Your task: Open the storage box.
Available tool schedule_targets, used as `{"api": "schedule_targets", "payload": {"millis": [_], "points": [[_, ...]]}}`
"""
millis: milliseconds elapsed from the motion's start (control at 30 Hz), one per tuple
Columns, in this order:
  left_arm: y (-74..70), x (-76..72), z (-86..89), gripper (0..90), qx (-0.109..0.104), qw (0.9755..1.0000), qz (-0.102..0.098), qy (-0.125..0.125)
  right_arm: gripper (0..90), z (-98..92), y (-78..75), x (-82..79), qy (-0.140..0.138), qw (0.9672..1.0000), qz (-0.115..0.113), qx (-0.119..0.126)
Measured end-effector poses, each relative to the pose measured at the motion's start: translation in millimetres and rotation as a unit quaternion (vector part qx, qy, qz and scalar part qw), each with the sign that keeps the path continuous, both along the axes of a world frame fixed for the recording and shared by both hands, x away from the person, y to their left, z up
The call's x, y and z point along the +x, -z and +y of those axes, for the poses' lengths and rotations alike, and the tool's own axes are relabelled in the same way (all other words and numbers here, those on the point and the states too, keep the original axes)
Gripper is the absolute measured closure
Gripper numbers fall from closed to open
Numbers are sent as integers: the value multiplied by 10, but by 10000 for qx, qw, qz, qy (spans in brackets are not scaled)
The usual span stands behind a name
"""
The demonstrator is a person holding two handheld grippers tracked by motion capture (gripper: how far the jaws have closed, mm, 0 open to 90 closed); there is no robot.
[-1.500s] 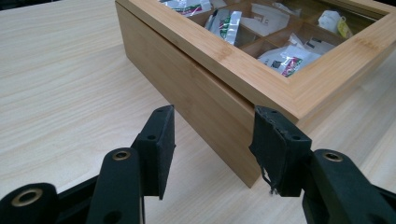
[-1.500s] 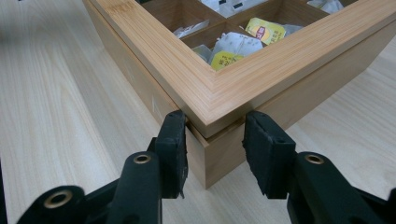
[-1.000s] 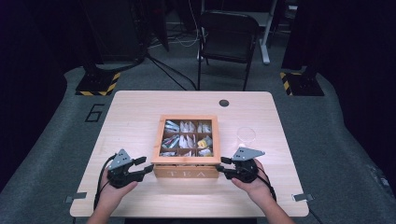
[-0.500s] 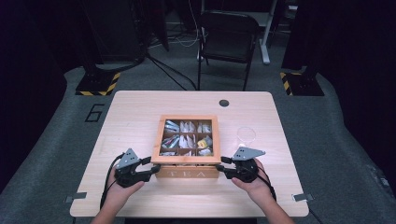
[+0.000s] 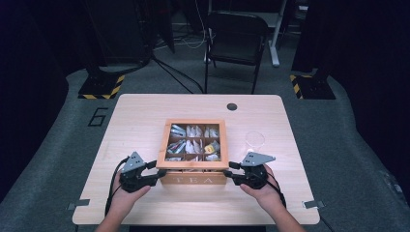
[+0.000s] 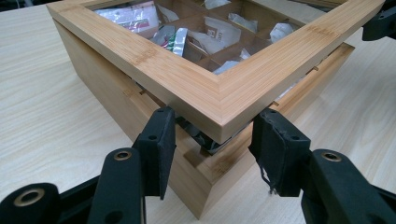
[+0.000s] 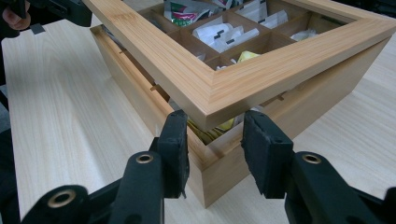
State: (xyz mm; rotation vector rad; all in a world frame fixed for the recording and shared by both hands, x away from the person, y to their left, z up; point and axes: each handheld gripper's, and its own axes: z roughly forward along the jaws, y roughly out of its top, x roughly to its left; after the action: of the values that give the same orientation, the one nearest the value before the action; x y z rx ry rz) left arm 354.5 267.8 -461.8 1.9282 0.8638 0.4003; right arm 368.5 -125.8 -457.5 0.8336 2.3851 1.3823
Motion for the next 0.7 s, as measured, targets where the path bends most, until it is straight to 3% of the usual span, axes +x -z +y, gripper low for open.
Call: {"api": "schedule_targets", "payload": {"millis": [133,367,533,700], "points": [[-44,26,2,498,101,9999,23,47,585,-9,-18,-5,11,10000,-52,26],[-115,68,6,499,-83,9999,61,13,585,-16,-113,16,67,9999,-98,73],[-168,90,9,499,-73,9999,104,19,584,-17,-168,32,90,9999,-29,98],[-254,135,31,499,-192,9996,209,48,587,-23,-252,73,120,9997,133,195]]}}
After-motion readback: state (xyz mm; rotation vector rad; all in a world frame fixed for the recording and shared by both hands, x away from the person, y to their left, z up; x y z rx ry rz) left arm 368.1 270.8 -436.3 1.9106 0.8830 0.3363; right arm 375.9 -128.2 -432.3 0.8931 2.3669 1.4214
